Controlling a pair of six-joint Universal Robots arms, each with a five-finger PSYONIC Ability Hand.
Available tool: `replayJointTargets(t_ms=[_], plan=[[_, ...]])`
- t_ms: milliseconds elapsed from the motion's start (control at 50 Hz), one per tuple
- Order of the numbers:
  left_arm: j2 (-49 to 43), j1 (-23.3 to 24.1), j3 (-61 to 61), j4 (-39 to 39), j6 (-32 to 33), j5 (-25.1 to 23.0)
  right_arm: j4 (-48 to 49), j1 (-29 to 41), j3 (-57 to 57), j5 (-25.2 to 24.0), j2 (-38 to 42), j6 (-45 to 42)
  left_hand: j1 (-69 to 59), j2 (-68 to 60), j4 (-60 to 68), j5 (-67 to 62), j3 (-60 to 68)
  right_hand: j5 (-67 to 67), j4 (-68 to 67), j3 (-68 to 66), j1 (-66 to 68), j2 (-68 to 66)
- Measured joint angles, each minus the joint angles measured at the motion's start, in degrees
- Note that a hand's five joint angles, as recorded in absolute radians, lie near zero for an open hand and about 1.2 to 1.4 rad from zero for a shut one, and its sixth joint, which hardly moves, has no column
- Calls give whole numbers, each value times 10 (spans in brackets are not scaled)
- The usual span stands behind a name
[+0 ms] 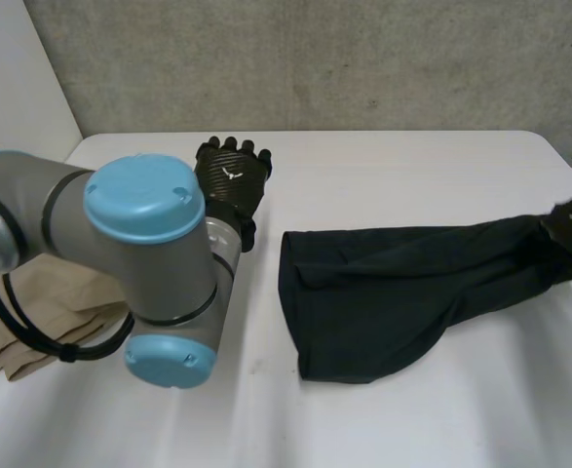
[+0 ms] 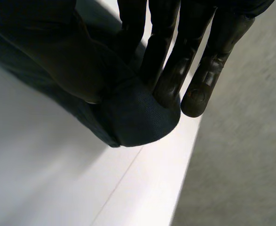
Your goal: Fold the laundry.
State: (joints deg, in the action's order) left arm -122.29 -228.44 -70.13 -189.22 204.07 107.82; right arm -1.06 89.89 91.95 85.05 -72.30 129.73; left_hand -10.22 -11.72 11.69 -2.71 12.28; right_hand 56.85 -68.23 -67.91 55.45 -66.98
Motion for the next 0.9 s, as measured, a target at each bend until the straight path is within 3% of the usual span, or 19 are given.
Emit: replayJointTargets(t_ms=[180, 260, 340, 360, 380, 400, 420, 480, 720, 900], plan=[[35, -7, -57, -34, 2, 0, 8, 203, -88, 14, 0, 0, 0, 0, 0, 0, 0, 0, 0, 0, 8, -6], [36, -15, -58, -35, 1, 6, 25, 317, -102, -34, 39, -3, 0, 0, 0, 0, 0, 0, 0, -2, 8, -6], [35, -23, -57, -34, -3, 10, 31, 383, -102, -94, 93, -4, 0, 0, 0, 0, 0, 0, 1, -1, 7, -5], [35, -24, -56, -34, -6, 11, 31, 393, -102, -108, 107, -3, 0, 0, 0, 0, 0, -47, 49, 56, -47, 51], [34, -24, -56, -34, -8, 13, 31, 397, -102, -115, 114, -1, 0, 0, 0, 0, 0, -47, 49, 56, -47, 51], [34, -25, -56, -33, -11, 15, 31, 401, -102, -122, 121, 4, 0, 0, 0, 0, 0, -134, 141, 138, -137, 147], [34, -26, -55, -33, -15, 17, 31, 402, -103, -127, 125, 11, 0, 0, 0, 0, 0, -306, 314, 324, -306, 327], [33, -26, -53, -32, -28, 21, 31, 392, -109, -129, 119, 52, 0, 0, 0, 0, 0, -508, 526, 526, -430, 521], [-5, 1, -19, -26, -94, -7, -49, 242, -171, -111, 76, 377, 0, 0, 0, 0, 0, -531, 548, 555, -438, 544], [-95, 34, 62, 15, -105, -35, -95, 220, -207, -112, 128, 394, 0, 0, 0, 0, 0, -531, 548, 555, -438, 544]])
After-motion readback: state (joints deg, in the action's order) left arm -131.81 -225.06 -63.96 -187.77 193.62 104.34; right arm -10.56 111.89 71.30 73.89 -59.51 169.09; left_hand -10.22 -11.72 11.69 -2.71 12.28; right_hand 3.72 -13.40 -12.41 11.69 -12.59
